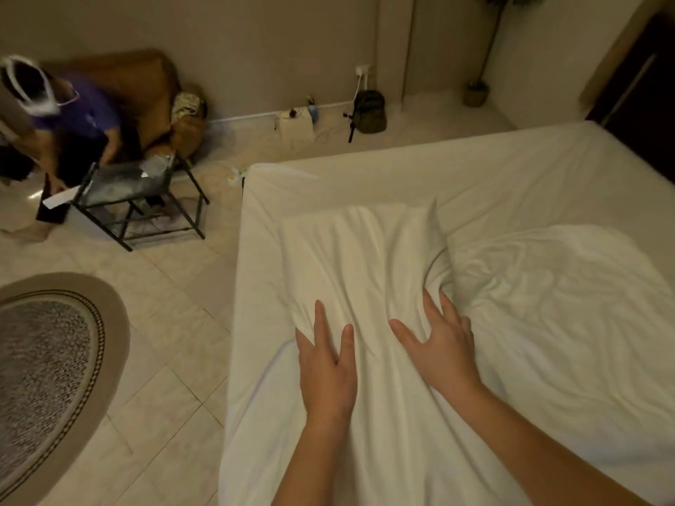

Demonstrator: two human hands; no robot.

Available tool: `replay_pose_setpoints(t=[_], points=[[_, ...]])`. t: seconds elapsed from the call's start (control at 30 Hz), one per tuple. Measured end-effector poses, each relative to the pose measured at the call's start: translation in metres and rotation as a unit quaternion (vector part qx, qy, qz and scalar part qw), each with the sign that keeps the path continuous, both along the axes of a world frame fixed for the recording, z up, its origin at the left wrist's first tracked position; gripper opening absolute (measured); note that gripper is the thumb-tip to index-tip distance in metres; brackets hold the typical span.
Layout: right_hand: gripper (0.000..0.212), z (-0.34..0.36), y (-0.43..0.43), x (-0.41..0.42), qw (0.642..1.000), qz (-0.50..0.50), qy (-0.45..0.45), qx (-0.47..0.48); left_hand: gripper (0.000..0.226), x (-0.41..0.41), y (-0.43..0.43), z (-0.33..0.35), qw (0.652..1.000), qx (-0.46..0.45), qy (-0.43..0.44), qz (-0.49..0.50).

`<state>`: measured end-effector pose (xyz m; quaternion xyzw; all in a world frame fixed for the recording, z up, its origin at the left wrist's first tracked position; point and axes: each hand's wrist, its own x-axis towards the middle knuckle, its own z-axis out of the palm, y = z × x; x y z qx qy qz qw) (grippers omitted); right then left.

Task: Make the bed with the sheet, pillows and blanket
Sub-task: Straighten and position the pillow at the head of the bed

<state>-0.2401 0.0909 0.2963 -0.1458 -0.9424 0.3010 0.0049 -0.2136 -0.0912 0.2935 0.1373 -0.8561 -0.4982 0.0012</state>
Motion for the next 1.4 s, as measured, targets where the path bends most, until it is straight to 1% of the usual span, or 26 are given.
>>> replay_pose_setpoints(t=[0.13, 0.27, 0.4, 0.6, 0.7, 0.8, 0.9, 1.0, 1.17, 1.4], points=[[0.094, 0.033, 0.063, 0.028, 1.000, -0.029, 0.003, -0.004, 0.073, 0.014, 0.060, 0.029, 0.999, -0.030, 0.024, -0.016], [0.092, 0.051, 0.135, 0.058, 0.998, -0.064, 0.023, -0.007, 0.081, 0.026, 0.131, 0.047, 0.993, -0.075, 0.073, -0.046], [0.090, 0.061, 0.220, 0.091, 0.995, -0.095, 0.035, -0.011, 0.077, 0.046, 0.216, 0.053, 0.987, -0.094, 0.097, -0.089], [0.088, 0.077, 0.371, 0.137, 0.993, -0.110, 0.036, 0.019, 0.074, 0.079, 0.368, 0.049, 0.981, -0.101, 0.089, -0.138], [0.087, 0.084, 0.442, 0.148, 0.991, -0.120, 0.024, 0.049, 0.073, 0.087, 0.439, 0.048, 0.979, -0.102, 0.081, -0.158], [0.090, 0.083, 0.507, 0.153, 0.988, -0.139, 0.007, 0.060, 0.070, 0.089, 0.504, 0.048, 0.975, -0.098, 0.083, -0.182], [0.092, 0.078, 0.564, 0.148, 0.986, -0.153, 0.008, 0.065, 0.067, 0.079, 0.560, 0.046, 0.971, -0.095, 0.093, -0.199], [0.090, 0.071, 0.618, 0.133, 0.985, -0.157, 0.015, 0.075, 0.068, 0.062, 0.613, 0.039, 0.967, -0.099, 0.106, -0.209], [0.087, 0.059, 0.708, 0.090, 0.983, -0.162, 0.024, 0.082, 0.067, 0.020, 0.704, 0.024, 0.965, -0.101, 0.124, -0.206], [0.084, 0.050, 0.836, 0.024, 0.981, -0.174, 0.018, 0.084, 0.066, -0.048, 0.834, 0.012, 0.967, -0.089, 0.111, -0.211]])
